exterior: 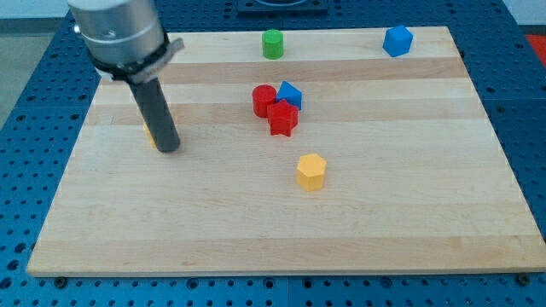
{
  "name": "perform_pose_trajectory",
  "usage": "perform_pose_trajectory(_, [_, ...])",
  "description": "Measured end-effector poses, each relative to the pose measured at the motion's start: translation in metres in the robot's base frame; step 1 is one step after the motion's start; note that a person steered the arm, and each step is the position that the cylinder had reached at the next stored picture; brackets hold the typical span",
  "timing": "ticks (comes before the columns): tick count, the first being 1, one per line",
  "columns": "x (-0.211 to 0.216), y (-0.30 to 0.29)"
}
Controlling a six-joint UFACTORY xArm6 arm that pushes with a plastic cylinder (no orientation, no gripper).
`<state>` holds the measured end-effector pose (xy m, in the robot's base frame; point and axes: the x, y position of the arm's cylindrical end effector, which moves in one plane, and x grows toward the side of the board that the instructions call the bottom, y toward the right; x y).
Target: Move the yellow heart towards the left middle of the board
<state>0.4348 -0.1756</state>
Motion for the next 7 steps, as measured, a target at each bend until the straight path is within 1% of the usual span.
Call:
perform_pose_trajectory(1, [-0.031, -0.031])
perform_pose_trajectory(2, [-0.029, -0.04])
perform_pose_trajectory(3, [-0.027, -0.022])
perform_pose_trajectory(4, [-0.036, 0.01])
perform_pose_trajectory(5, [-0.057, 0.022])
perform_pose_trajectory(6, [-0.082, 0.014])
perform_pose_trajectory(7, [-0.086, -0.023])
